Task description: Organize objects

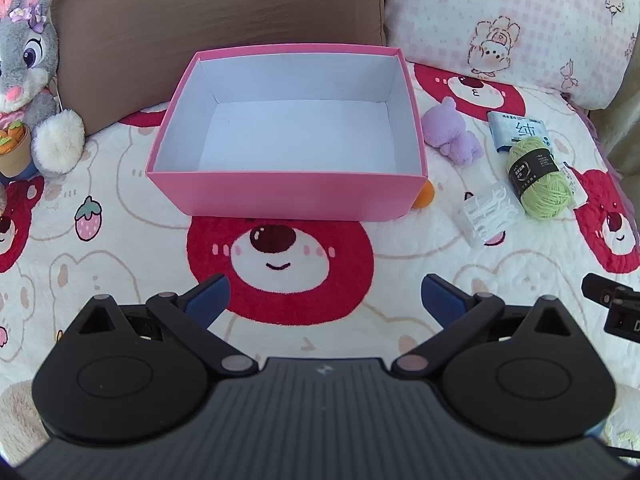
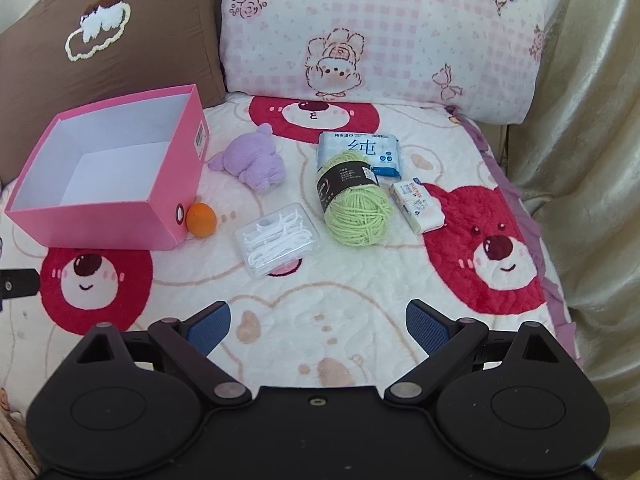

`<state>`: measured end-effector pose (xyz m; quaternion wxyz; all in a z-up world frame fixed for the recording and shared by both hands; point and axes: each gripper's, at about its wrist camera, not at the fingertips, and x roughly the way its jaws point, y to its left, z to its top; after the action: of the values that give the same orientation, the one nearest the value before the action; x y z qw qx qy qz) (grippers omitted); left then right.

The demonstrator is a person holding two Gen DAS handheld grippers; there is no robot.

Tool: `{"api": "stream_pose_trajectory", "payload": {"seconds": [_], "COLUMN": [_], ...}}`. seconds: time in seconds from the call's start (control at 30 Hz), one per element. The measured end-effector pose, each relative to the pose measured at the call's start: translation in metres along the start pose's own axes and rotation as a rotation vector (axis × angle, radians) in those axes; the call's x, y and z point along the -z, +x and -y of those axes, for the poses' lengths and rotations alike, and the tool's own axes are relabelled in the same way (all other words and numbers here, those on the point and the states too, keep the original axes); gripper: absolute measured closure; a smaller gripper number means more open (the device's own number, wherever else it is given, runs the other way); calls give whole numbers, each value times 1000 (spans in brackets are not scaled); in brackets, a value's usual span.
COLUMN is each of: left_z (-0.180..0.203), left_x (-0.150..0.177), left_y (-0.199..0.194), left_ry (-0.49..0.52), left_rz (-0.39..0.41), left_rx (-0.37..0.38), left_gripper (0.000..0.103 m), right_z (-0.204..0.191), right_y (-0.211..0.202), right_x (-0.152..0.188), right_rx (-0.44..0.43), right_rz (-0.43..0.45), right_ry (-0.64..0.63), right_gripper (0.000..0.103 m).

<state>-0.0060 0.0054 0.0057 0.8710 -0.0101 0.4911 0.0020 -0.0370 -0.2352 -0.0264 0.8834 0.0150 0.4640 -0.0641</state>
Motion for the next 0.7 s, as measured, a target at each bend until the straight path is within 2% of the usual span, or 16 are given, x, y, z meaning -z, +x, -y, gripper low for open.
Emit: {"api": "stream_pose_trajectory", "payload": {"seconds": [0.7], "left_z": [2], "left_x": [0], "left_y": [-3], "left_ry": [10], "left_rz": [-3], "left_rx": [14], "left_gripper": [0], "right_z": [1], "right_y": [-1], "right_x": [0], "right_rx": [-2], "right_rz": [-12], "right_ry": [11], "right_gripper": [7]}}
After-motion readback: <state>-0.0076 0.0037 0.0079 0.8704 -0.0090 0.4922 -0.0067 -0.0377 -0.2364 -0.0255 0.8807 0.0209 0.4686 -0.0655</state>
